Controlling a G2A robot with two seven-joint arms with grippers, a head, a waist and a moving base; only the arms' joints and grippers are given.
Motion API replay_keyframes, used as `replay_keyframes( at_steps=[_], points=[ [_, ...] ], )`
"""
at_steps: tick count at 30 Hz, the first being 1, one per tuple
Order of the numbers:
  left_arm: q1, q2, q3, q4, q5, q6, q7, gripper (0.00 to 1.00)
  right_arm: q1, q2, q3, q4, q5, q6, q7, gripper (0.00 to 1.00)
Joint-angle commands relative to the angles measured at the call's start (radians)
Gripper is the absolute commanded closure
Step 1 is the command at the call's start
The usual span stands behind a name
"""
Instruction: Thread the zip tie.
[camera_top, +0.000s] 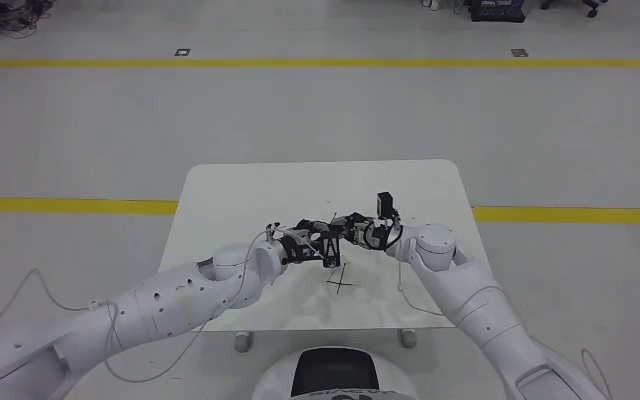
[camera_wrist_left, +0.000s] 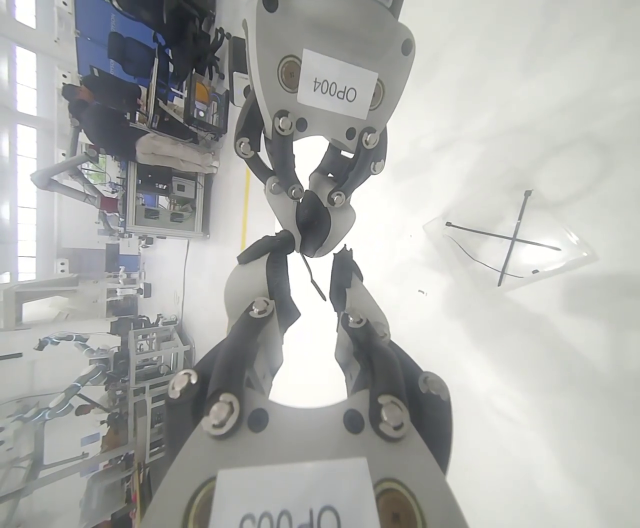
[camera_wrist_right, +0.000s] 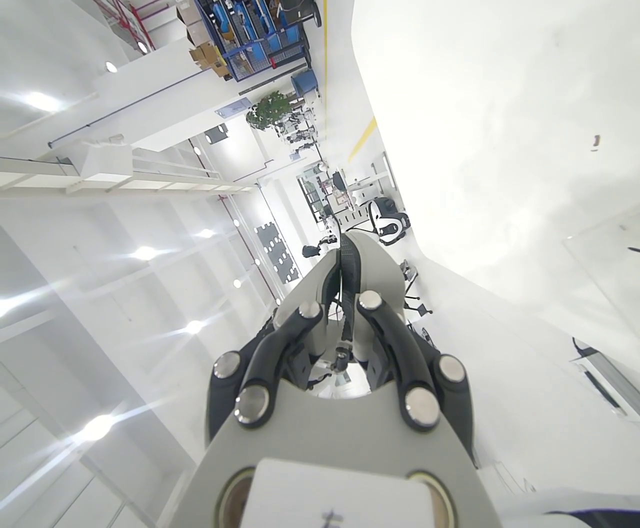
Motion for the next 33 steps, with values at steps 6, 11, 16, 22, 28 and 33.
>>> replay_keyframes(
  at_steps=[6,11,16,22,28,33],
  points=[
    [0.001,0.001,0.000,0.001,0.000,0.005,0.000,0.80,-0.009,0.002,0.007,-0.008,-0.005,-0.004,0.004,1.00],
    [0.000,0.001,0.000,0.001,0.000,0.004,0.000,0.84,-0.013,0.002,0.009,-0.012,-0.009,-0.004,0.008,1.00],
    [0.000,0.001,0.000,0.001,0.000,0.003,0.002,0.98,-0.013,0.002,0.010,-0.011,-0.011,-0.002,0.012,1.00],
    [0.000,0.001,0.000,0.001,0.000,-0.004,0.003,1.00,-0.012,0.001,0.011,-0.010,-0.010,-0.005,0.016,1.00],
    [-0.001,0.001,0.000,0.000,0.000,-0.006,0.016,1.00,-0.011,0.000,0.012,-0.006,-0.011,-0.009,0.022,0.52],
    [0.005,0.012,0.000,0.005,0.000,0.012,0.068,1.00,-0.016,0.002,0.016,-0.013,-0.031,-0.033,0.028,0.00]
  ],
)
